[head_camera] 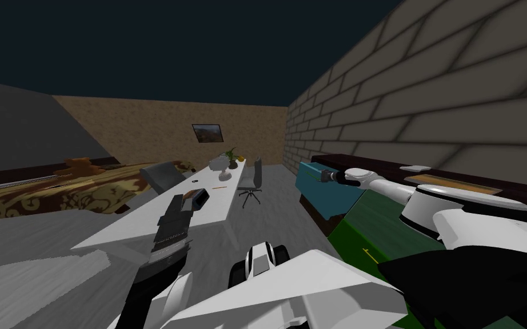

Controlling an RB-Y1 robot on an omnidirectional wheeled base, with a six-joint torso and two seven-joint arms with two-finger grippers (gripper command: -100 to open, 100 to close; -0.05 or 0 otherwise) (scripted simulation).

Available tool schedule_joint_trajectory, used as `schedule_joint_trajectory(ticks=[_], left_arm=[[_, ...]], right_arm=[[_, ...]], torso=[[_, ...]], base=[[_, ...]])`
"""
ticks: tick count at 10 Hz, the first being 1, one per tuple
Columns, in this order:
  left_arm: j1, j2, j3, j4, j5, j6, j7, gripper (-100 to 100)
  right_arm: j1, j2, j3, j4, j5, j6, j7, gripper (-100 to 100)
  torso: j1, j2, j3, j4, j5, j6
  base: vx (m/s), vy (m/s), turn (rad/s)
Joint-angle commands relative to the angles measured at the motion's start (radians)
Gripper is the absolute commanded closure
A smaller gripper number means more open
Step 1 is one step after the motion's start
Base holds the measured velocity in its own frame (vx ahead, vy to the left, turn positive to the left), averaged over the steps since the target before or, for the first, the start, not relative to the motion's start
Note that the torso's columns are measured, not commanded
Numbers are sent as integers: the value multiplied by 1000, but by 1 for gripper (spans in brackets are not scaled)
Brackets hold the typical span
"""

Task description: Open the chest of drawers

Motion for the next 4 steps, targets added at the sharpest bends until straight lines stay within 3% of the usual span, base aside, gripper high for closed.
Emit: schedule_joint_trajectory(ticks=[1,4], left_arm=[[0,0,0,0,0,0,0,0],[0,0,0,0,0,0,0,0]], right_arm=[[0,0,0,0,0,0,0,0],[0,0,0,0,0,0,0,0]], torso=[[0,1,1,0,0,0],[1,3,2,1,1,0]], base=[[0,0,0],[0,0,0]])
